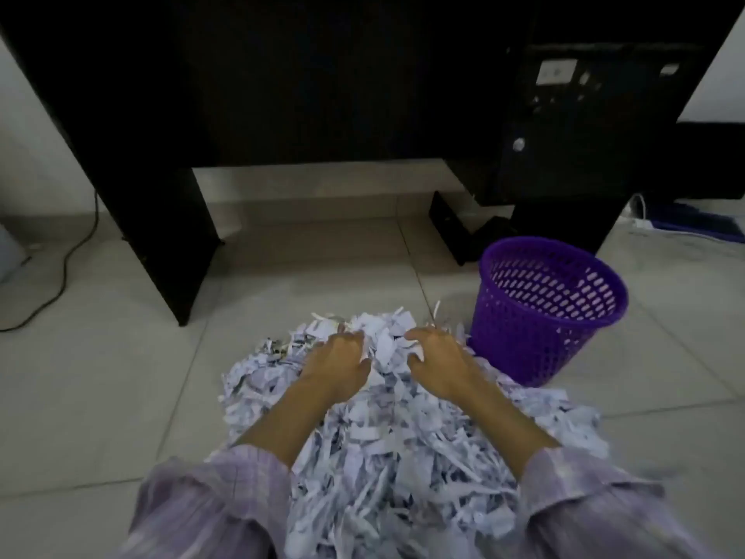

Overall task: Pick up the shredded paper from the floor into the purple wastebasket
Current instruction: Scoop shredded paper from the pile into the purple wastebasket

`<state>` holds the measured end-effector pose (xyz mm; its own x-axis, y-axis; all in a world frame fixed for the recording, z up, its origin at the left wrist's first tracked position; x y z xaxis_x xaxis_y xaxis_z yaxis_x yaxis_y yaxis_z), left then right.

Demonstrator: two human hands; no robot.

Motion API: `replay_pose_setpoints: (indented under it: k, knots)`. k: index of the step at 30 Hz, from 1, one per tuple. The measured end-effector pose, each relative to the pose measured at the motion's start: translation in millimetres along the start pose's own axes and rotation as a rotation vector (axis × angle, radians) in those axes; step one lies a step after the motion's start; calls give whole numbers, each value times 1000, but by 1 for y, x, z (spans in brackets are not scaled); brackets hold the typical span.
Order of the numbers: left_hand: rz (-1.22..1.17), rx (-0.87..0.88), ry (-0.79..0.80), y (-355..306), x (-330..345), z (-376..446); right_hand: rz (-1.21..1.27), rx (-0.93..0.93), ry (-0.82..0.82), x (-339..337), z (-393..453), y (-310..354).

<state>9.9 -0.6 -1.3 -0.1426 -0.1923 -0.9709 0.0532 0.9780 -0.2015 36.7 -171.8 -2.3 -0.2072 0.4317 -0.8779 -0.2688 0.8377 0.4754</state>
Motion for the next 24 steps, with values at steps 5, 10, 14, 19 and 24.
replay_pose_setpoints:
  k: [5,10,14,19,24]
  knots:
    - [74,63,196,-6,69,-14,-36,109,243,62,-22,-28]
    - [50,53,313,-3,112,-16,-55,153,342,100,-33,-42]
    - [-48,51,317,-2,129,-14,-62,179,355,123,-33,-49]
    - [-201,73,351,1,143,-19,-39,193,267,150,-38,-55]
    - [-479,102,362,6,139,-24,294,158,132,137,-35,-61]
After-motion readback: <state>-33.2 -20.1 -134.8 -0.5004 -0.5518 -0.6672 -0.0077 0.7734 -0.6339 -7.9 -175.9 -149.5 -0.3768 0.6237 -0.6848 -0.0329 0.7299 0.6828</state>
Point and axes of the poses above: each hand's wrist, its own z-axis towards the middle knuckle, its own x-axis out of the palm, y = z × x, the point moved 1 cm from there along z, towards the middle knuckle, and after that the axes turned 1 degree about x, right-handed, at the moved point
